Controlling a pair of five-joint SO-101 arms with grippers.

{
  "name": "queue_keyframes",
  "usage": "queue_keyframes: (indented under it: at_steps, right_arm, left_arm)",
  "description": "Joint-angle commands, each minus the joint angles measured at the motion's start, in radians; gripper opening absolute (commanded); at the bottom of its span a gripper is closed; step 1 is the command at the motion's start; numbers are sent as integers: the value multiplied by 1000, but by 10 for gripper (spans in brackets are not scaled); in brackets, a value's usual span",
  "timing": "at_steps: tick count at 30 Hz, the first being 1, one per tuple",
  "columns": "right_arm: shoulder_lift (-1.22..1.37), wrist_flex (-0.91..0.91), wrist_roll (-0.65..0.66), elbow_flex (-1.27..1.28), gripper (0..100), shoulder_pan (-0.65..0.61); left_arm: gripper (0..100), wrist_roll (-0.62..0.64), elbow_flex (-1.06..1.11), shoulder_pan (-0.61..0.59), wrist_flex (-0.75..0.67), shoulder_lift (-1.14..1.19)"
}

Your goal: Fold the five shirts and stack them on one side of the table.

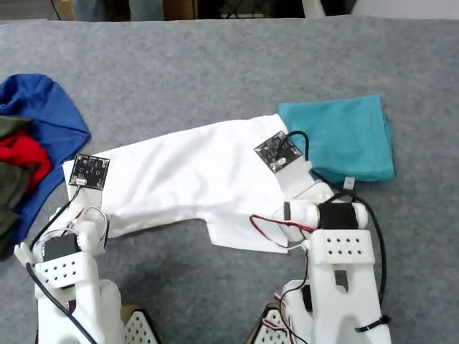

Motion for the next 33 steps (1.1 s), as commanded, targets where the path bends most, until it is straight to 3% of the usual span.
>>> queue_keyframes:
  at_steps: [1,9,12,14,20,24,27,30,33]
  right_arm:
    - [-22,5,9,-47,13,40]
    - [-22,5,5,-19,14,-21]
    - [-22,6,6,-19,19,-26]
    - [-22,12,6,-22,63,-21]
    - [-22,57,3,-79,271,-26]
    - [-13,83,0,-188,205,-28]
    - [10,77,-8,-280,5,-92]
    - [85,71,-74,-351,26,-183]
    - [191,12,-127,-404,14,-261]
  left_arm:
    - [29,-2,-35,-16,-9,-3]
    - [30,-2,-44,-16,-5,-3]
    - [85,-3,-87,-18,80,-3]
    - [148,0,-131,-16,135,-3]
    - [155,0,-266,-18,218,-5]
    - [145,-6,-420,-18,344,-12]
    - [42,-3,-533,-18,388,-14]
    - [37,20,-602,-15,370,-2]
    - [31,124,-601,-10,241,40]
